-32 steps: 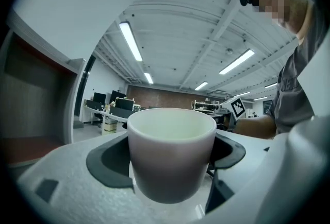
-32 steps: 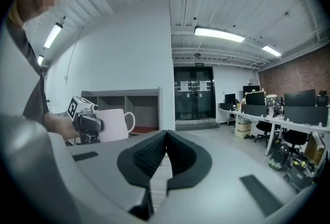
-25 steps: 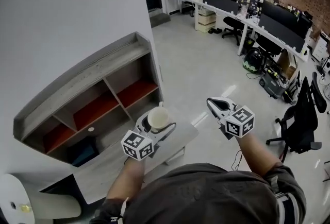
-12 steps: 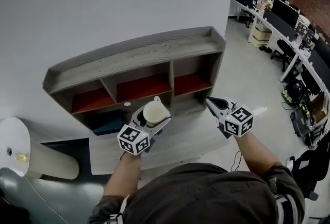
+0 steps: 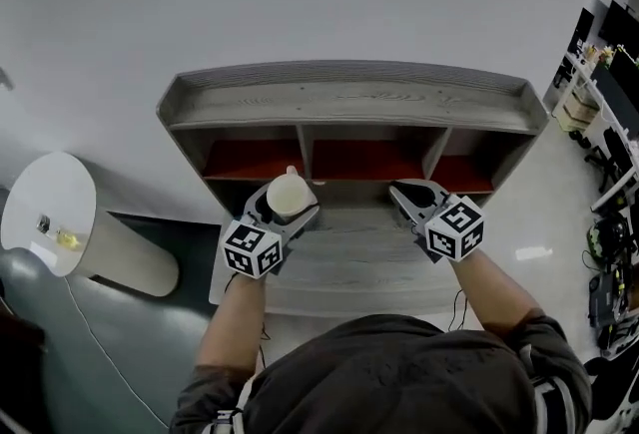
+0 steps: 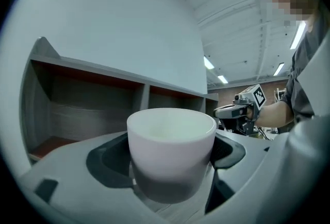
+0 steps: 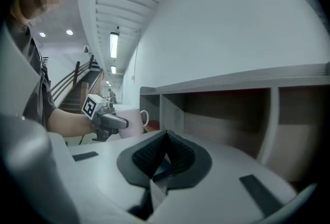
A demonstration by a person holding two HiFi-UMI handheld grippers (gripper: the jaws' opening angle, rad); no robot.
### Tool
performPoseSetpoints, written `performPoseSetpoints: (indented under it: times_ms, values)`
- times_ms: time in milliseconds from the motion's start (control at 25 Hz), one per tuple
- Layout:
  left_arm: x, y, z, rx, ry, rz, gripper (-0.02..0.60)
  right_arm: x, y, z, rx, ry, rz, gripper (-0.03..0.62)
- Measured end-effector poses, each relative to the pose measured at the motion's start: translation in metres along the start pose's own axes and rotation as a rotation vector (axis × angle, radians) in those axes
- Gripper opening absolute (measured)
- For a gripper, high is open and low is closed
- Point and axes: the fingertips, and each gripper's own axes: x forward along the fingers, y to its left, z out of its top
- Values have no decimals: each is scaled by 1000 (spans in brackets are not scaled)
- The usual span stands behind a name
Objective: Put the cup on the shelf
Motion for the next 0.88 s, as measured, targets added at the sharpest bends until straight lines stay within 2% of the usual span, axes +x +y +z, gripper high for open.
performPoseSetpoints:
  times_ms: [200, 360, 600, 880]
  values:
    - [-22, 78, 6, 11, 3, 106, 411, 63, 30, 3, -3, 12, 79, -9]
    - [-24, 125, 6, 28, 20, 154, 411, 95, 39, 2, 1, 27, 105, -9]
    - [-9, 173, 0, 22, 38, 199, 411, 112, 36, -4, 12, 47, 91, -9]
    - [17, 205, -11, 44, 87, 221, 411, 112, 18, -14, 27, 70, 48, -9]
